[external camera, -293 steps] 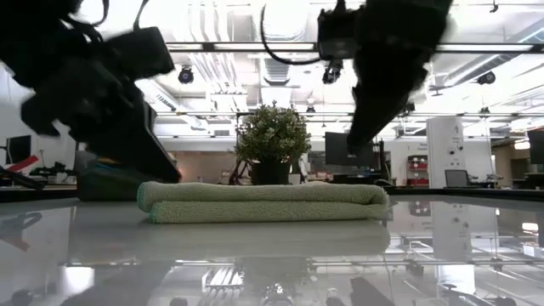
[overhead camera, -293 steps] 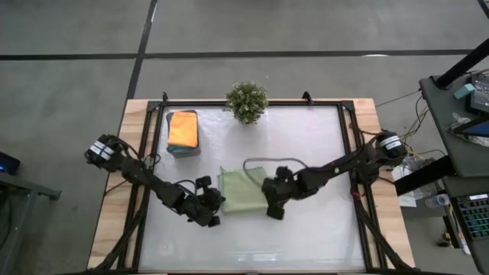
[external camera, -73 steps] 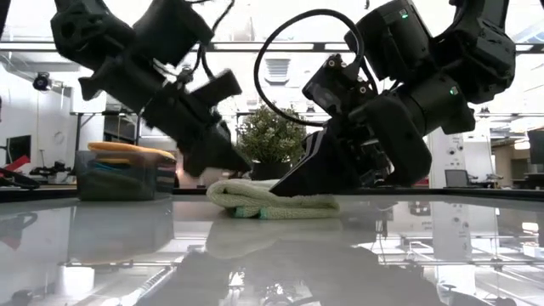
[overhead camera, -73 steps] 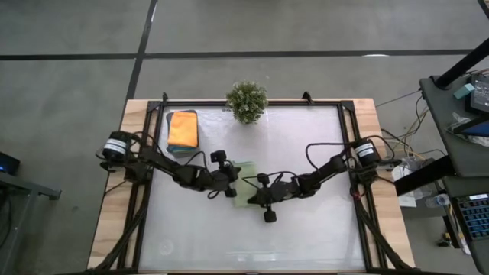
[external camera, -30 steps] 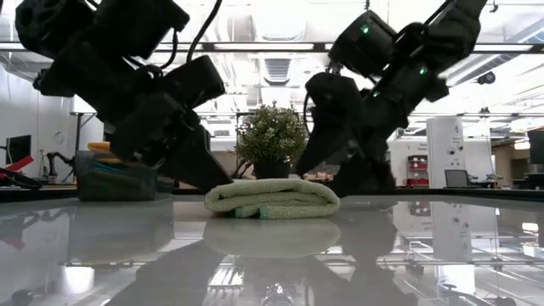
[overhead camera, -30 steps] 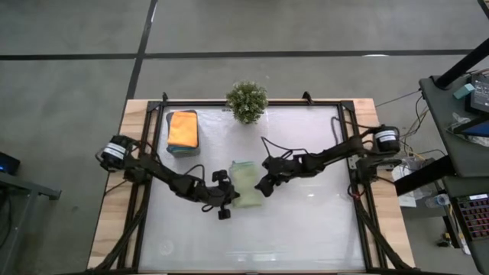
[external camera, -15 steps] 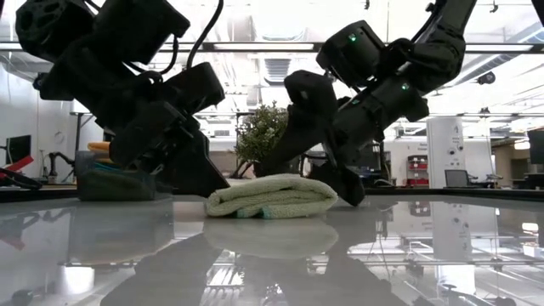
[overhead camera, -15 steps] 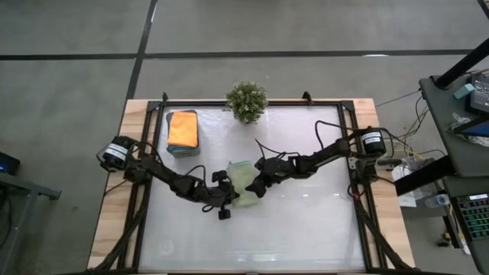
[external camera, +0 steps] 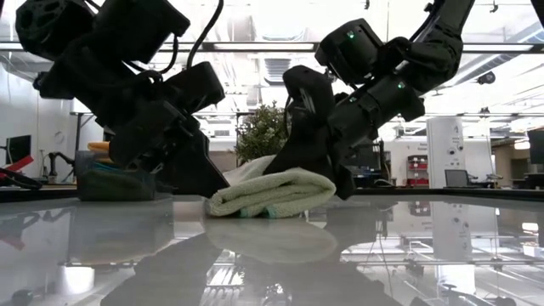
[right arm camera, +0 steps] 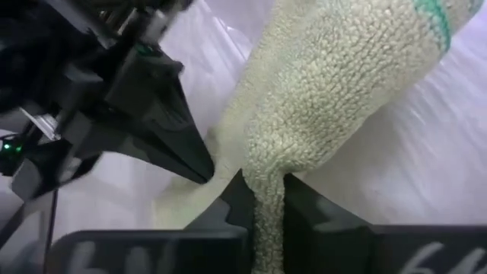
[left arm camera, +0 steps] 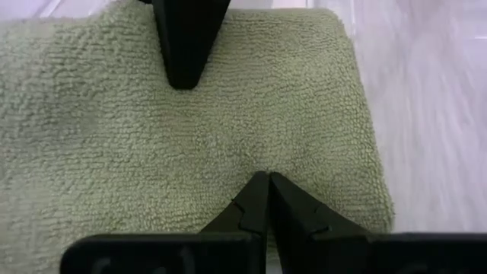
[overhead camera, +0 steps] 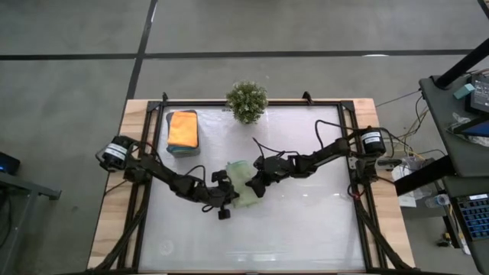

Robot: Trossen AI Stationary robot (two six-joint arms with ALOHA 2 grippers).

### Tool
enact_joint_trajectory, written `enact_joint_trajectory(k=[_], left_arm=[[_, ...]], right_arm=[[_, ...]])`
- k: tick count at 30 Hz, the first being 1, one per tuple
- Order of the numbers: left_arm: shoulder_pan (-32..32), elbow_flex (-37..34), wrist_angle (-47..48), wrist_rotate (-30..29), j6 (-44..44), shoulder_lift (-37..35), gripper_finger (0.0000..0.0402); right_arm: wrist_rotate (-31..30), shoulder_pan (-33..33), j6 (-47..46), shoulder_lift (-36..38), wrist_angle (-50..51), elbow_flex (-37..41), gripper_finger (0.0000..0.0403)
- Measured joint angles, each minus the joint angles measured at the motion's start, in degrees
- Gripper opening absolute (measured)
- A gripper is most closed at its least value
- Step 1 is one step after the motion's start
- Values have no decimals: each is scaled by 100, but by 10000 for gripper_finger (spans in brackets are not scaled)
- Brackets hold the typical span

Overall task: Fold microfiber towels
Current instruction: Put the green microfiber cloth into the black bin

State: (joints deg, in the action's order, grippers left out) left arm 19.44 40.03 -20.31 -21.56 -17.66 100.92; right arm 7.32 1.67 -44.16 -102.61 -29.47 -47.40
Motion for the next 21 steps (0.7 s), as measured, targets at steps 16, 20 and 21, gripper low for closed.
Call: enact_joint_trajectory(k=[16, 20, 21], left_arm=[[110, -21, 2720, -1680, 1376, -3351, 1], [111, -116, 2667, -2756, 2036, -4138, 1], [111, -164, 2687, -3021, 2119, -4318, 1]], right_arm=[[8, -41, 76, 246, -507, -353, 16], [19, -107, 354, 160, -428, -927, 15], [20, -143, 431, 146, -324, -1107, 15]])
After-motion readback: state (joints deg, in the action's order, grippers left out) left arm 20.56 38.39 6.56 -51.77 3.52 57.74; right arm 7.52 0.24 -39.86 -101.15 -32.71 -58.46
